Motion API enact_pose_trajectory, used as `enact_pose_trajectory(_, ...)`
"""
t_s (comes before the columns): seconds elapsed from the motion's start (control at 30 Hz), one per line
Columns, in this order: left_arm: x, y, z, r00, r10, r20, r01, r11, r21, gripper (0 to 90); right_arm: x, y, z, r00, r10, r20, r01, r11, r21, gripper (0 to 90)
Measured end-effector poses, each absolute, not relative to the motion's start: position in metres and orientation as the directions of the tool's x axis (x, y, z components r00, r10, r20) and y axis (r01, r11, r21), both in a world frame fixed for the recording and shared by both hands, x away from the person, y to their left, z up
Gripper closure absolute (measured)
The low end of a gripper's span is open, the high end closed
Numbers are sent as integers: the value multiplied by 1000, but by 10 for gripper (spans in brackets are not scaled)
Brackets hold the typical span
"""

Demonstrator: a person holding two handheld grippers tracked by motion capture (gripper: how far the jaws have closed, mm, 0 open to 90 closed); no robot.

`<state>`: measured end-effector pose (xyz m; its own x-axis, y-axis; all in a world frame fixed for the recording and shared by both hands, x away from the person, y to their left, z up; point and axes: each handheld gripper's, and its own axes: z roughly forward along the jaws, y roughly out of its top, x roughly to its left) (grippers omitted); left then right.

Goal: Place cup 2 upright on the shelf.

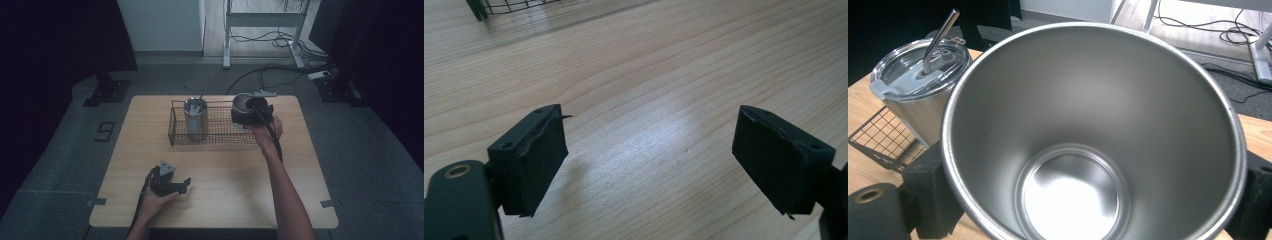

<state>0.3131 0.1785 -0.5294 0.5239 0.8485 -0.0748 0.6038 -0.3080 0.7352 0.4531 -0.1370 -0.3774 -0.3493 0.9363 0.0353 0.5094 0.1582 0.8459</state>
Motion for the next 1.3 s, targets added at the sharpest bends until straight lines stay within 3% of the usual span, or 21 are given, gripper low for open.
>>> enact_pose_trajectory(1.3,315,181,-536,516,855,-60,619,-323,716,143,510,-129,-405,-294,955,27,601,163,783,74)
